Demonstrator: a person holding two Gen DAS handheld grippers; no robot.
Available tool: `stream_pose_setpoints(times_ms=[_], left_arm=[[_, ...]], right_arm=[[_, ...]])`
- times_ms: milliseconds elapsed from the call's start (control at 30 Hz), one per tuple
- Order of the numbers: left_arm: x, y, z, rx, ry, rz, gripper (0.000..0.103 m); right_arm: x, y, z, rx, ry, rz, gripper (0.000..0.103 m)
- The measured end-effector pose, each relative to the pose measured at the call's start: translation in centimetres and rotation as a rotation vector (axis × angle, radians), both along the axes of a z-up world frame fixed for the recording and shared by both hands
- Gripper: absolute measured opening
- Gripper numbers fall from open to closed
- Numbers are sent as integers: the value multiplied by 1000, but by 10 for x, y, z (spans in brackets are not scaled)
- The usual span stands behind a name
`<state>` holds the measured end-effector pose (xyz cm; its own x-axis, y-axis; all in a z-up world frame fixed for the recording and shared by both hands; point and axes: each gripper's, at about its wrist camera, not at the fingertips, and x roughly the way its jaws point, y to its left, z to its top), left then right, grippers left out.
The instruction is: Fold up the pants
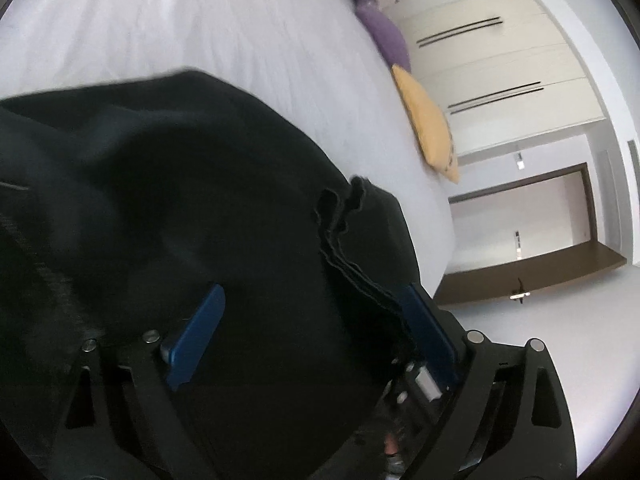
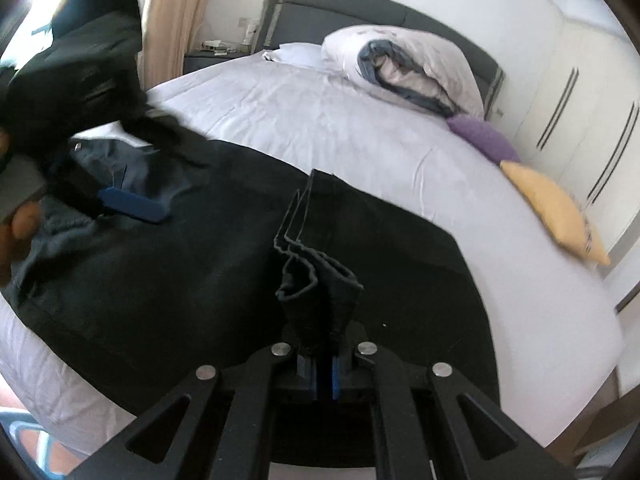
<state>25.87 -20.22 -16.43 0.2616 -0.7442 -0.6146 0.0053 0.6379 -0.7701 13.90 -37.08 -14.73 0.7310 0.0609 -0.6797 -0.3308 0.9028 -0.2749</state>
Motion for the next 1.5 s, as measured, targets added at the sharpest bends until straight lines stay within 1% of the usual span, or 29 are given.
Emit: stream_pose_setpoints(times_ms=[67,200,333,400,433,467,500,533,567,600,700,767,833,933,1033,1133,1267,1400,1433,1500], left_arm=[[9,-11,-2,-2,38,-21,91],[26,-28,-4,-38,87,-43,91],[40,-42,-4,-22,96,-70,90],[46,-44,-4,-18,102,-79,88],[48,-45,-3,-16,102,-86,84],[49,-46,-2,-8,101,-104,67],[49,-46,-3,8,103,-124,44],[52,-44,-3,34,104,-138,33],[52,-42,-3,64,101,-146,24],[52,-38,-3,66,97,-150,19],[51,-26,1,94,74,-168,13],[51,-21,9,126,38,-198,9],[52,-16,18,162,5,-217,8],[52,-2,31,188,-37,-233,7],[47,18,39,208,-58,-237,7],[43,33,41,226,-61,-236,7],[36,62,37,229,-46,-201,7],[36,68,28,236,-26,-180,7],[37,62,26,245,-25,-180,7],[36,63,22,258,-29,-181,7]], right_arm=[[-4,4,3,-22,-33,6,6],[-17,10,9,-44,-94,3,6],[-23,17,9,-63,-114,19,6],[-28,21,9,-79,-122,36,6],[-29,23,9,-88,-125,42,6],[-31,25,9,-95,-126,48,6],[-33,26,9,-94,-127,52,6],[-34,28,9,-92,-126,53,6],[-35,29,9,-94,-127,52,6],[-35,31,10,-95,-127,52,6],[-37,37,11,-107,-128,72,6],[-37,45,12,-115,-132,95,6],[-37,54,14,-118,-136,116,6],[-39,68,16,-115,-144,143,6],[-44,78,16,-116,-149,174,6],[-44,91,15,-126,-149,213,6],[-45,113,10,-146,-131,268,6],[-54,133,-3,-172,-105,314,6],[-55,136,-6,-180,-96,323,6],[-55,142,-15,-203,-70,339,6]])
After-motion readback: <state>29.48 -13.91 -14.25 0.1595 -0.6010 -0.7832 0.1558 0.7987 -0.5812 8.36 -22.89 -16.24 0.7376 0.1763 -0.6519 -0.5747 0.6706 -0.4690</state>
